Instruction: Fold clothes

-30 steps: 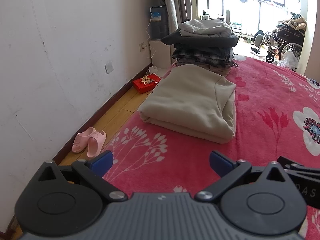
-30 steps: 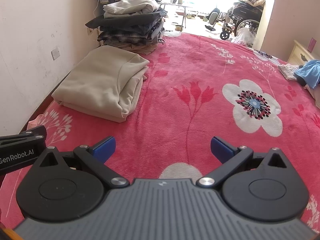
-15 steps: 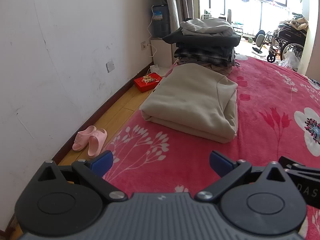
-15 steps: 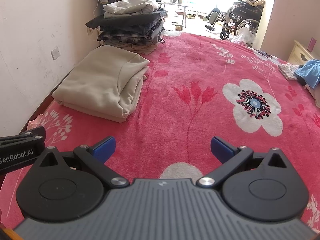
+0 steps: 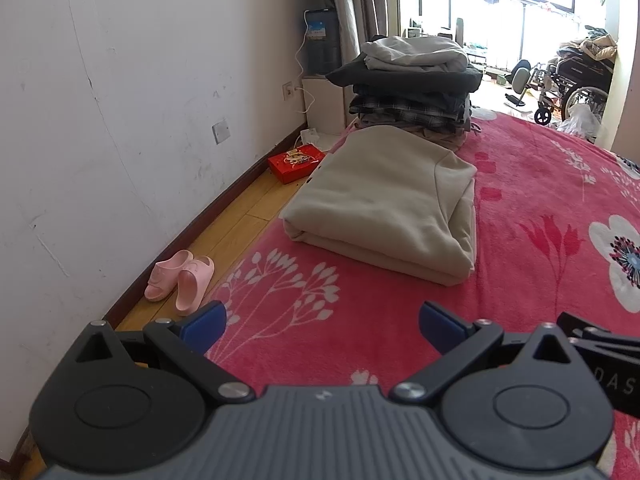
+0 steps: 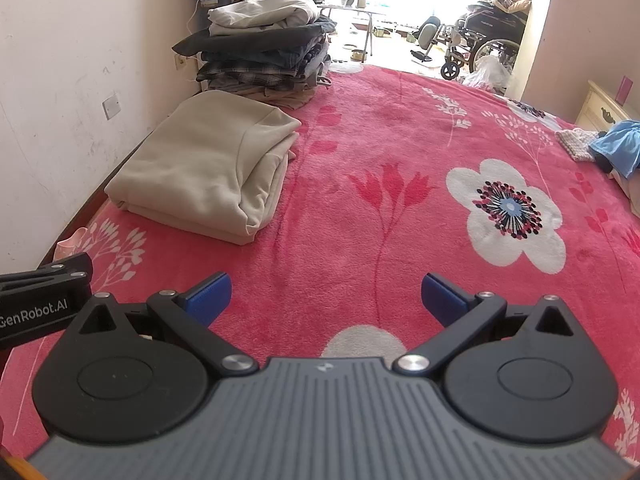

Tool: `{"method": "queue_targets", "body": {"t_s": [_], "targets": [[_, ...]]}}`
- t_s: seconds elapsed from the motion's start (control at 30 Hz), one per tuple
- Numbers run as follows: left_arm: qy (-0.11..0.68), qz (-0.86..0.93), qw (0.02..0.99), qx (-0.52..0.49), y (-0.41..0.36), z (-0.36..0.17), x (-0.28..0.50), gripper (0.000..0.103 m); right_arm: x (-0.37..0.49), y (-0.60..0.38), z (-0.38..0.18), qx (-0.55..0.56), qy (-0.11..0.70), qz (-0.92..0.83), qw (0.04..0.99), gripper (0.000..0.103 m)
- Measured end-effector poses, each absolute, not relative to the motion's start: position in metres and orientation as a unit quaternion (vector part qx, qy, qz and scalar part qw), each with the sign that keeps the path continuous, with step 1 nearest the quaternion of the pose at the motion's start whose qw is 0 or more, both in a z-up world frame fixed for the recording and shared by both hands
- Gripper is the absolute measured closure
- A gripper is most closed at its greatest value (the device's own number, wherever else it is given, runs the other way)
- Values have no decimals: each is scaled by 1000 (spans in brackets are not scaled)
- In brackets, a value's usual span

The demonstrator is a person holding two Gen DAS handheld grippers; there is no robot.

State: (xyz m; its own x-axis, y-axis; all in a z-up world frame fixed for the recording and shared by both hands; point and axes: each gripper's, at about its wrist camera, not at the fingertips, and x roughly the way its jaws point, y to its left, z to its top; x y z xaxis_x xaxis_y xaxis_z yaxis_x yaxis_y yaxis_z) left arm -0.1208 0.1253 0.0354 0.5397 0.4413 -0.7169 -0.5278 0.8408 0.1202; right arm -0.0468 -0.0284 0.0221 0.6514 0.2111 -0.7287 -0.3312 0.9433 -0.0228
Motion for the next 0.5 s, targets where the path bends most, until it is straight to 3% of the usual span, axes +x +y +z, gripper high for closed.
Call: {"method": "queue_targets", "body": {"t_s": [0.5], "targets": [[392,277,875,-56,127,34,-120,0,-48,-27,22,-80,389,149,906,1]]}}
